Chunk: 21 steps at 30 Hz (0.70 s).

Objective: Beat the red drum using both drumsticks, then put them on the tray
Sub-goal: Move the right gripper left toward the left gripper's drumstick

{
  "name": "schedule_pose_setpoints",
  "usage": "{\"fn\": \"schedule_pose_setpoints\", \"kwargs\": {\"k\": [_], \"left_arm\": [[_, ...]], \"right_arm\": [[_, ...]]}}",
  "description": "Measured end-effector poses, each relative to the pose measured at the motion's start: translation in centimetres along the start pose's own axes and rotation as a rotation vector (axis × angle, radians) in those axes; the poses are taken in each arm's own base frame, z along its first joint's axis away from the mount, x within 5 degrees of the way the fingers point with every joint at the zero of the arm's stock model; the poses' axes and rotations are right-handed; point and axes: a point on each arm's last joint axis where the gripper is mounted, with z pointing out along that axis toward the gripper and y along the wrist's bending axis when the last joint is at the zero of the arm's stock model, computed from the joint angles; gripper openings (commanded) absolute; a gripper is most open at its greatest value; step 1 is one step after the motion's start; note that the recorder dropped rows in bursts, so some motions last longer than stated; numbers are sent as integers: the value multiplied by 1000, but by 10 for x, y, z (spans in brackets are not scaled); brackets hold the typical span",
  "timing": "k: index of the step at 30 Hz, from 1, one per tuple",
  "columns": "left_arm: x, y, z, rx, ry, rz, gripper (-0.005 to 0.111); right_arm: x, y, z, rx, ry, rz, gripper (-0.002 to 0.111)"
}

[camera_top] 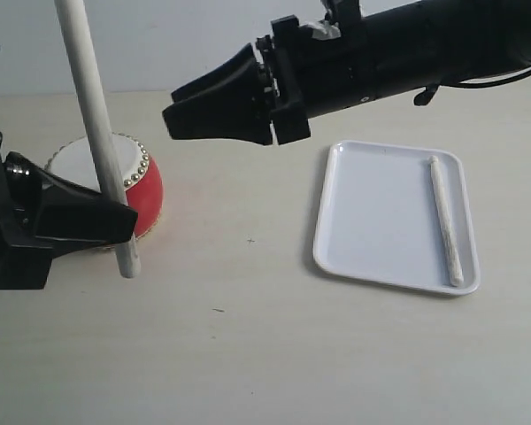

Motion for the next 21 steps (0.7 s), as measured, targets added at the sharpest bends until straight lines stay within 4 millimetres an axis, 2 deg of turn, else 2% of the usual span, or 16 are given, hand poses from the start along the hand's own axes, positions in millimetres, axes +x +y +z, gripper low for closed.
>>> {"fn": "schedule_pose_setpoints", "kwargs": {"k": [5,8,16,21], "left_arm": [[0,-1,0,6,-2,30,0],[0,-1,0,6,-2,47,0],[-1,-2,0,22,-16,63,0],[-5,-4,0,47,-51,70,0]], "right_arm": [[-16,29,12,-61,12,-80,43],[-19,40,16,-89,36,-115,43],[-18,42,17,-97,50,-92,43],[-20,50,28,-129,36,-83,43]]}}
